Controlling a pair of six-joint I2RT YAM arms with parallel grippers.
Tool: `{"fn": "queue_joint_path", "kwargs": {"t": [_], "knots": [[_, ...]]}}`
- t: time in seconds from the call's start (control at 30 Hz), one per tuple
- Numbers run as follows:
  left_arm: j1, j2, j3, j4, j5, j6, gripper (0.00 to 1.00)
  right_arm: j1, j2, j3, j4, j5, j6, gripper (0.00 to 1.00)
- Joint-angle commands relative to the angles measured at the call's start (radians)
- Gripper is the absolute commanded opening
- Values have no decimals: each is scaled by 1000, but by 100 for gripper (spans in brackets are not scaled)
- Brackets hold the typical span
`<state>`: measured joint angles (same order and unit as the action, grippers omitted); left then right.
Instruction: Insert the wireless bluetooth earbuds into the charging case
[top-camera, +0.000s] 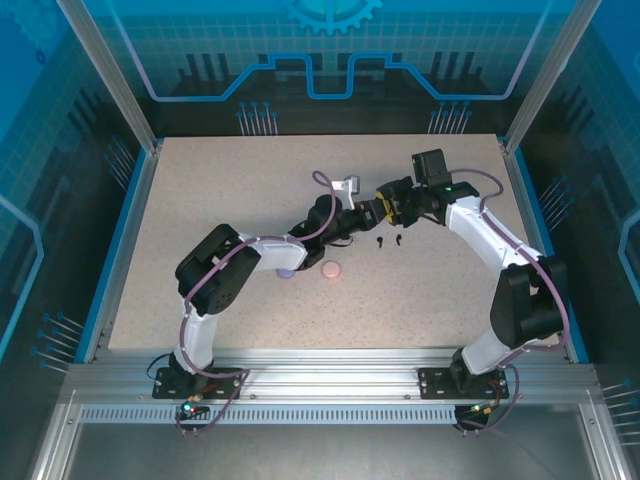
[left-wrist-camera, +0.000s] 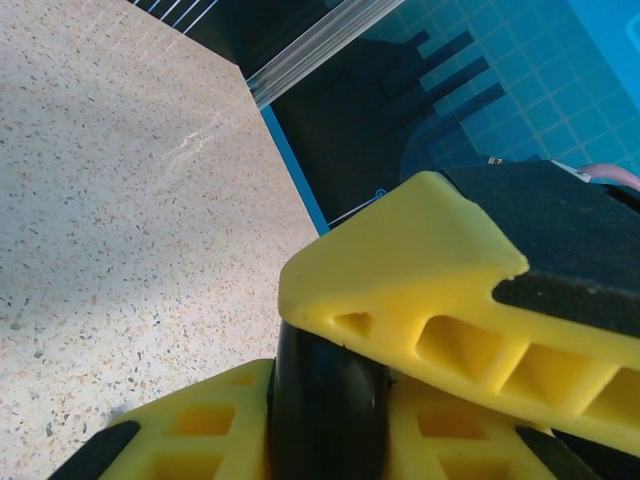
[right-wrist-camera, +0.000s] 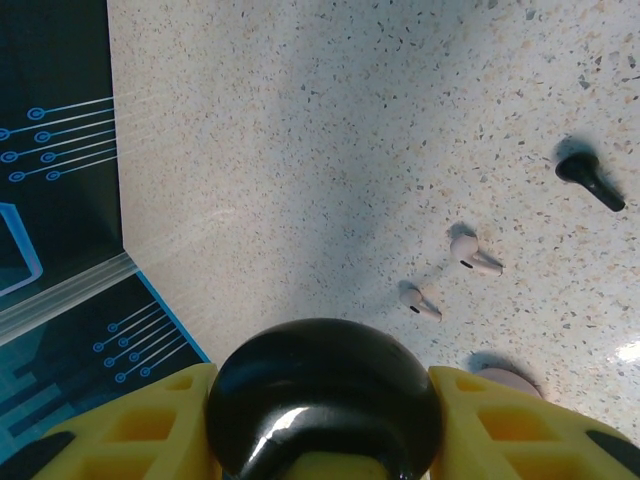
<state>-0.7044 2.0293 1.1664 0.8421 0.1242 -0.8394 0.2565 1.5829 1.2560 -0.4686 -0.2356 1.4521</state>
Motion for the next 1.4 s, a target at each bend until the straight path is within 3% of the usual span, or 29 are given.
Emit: {"fn": "queue_joint_path", "kwargs": {"t": [0.0,0.17,0.47,0.6,0.67,0.9,1.17,1.37], "knots": [[2,10,13,25,-51,-15,26,11,-27,-16,-4,1,16,45],[1,9,12,23,-60,-12,26,11,-26,-23,4,0,20,45],[0,8,15,23,-61,-13,5,8,-30,-26,15,1,24,47],[1,-3,18,9,-47,-23,1,-15,-34,2,35,-9,-14,71],[6,-17,24,-18,-24,-21,0,-43,-50,30,24,-13,-56,76],[73,-71,85,-141,247,17,0,-181,-224,2,-45,-11,-272,82],[155,-86,245,-385,698,141,0,-288,-441,-309,217,-176,-561,82],[165,-101,291,-465,800,170,0,-287,-517,-474,398,-344,-671,81]]}}
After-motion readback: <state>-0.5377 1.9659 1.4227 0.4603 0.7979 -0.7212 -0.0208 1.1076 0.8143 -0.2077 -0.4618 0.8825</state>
